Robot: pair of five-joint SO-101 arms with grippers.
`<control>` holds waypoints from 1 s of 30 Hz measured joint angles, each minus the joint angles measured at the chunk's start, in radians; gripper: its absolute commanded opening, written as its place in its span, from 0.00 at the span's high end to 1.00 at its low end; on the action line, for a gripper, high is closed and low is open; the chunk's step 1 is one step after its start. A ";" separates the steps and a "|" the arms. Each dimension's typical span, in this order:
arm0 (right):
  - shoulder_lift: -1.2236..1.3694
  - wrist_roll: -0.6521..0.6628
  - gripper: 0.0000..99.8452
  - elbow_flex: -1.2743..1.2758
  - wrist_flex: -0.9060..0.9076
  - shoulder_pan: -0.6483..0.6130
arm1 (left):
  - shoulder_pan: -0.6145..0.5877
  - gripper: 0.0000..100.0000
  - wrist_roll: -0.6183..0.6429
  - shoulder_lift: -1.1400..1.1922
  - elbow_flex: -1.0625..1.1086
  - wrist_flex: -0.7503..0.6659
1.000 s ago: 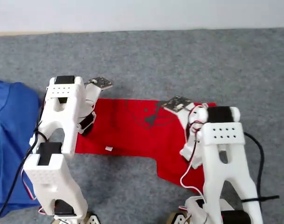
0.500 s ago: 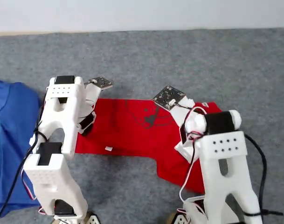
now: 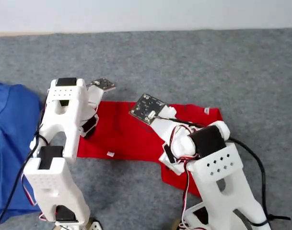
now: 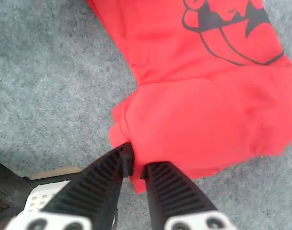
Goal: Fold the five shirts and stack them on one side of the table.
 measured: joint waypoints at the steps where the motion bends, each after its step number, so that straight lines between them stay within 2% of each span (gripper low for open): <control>1: 0.000 0.000 0.99 0.005 0.000 0.014 | 0.000 0.99 0.000 0.000 0.000 0.000; 11: 0.000 0.106 0.98 0.100 0.000 0.264 | 0.000 0.99 0.000 0.000 0.000 0.000; 16: 0.000 0.184 0.78 0.137 0.000 0.396 | 0.000 0.99 0.000 0.000 0.000 0.000; 19: 0.000 0.164 0.73 0.129 0.000 0.471 | 0.000 0.97 0.000 0.000 0.000 0.000; 23: 0.000 0.141 0.74 0.058 0.000 0.503 | 0.000 0.91 0.000 0.000 0.000 0.008; 30: 0.000 0.135 0.74 -0.012 0.000 0.505 | 0.000 0.91 0.002 0.000 0.000 0.011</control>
